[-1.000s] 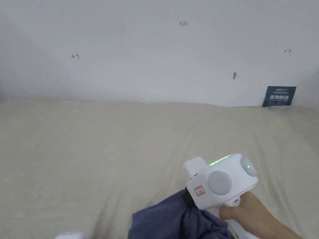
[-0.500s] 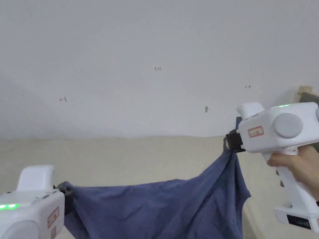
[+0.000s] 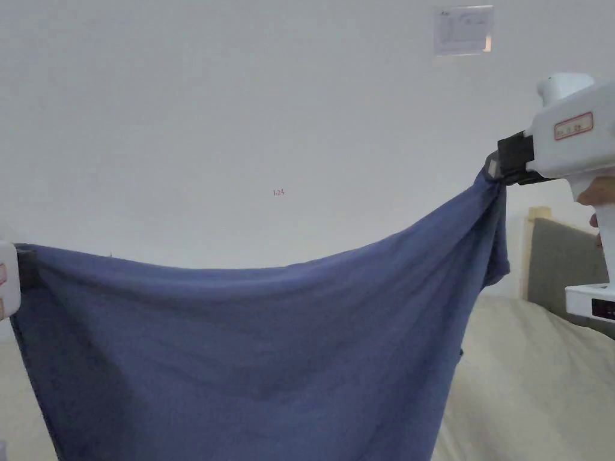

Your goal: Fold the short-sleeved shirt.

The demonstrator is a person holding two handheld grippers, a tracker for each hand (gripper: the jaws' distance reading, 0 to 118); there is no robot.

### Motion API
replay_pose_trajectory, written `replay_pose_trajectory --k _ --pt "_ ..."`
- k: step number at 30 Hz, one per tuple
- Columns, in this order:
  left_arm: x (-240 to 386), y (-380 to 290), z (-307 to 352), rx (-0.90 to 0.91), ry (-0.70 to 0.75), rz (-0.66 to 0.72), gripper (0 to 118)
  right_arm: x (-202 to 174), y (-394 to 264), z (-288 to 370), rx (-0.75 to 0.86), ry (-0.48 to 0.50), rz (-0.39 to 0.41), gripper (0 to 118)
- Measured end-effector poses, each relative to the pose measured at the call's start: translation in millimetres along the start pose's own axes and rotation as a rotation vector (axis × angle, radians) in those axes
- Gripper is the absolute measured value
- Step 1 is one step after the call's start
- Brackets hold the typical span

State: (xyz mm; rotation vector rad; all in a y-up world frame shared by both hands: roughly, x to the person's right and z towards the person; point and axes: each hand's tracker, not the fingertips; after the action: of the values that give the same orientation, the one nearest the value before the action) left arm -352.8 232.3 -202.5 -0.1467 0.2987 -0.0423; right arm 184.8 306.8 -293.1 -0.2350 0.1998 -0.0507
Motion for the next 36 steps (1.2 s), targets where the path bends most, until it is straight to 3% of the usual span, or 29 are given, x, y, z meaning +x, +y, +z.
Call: replay_pose_trajectory --k 7,16,36 --pt "-1.8 20.0 5.6 0.029 0.039 0.007 3 7.9 26.3 29.3 0.09 -0.011 -0.05 10" --pt "7.5 31.6 -17.1 0.03 0.012 -0.014 3 18.1 38.2 17.8 0.11 -0.023 -0.083 10" --pt "38.9 49.6 -162.9 -0.018 0.036 -0.045 3 30.0 62.6 -136.6 0.04 -0.045 -0.097 10"
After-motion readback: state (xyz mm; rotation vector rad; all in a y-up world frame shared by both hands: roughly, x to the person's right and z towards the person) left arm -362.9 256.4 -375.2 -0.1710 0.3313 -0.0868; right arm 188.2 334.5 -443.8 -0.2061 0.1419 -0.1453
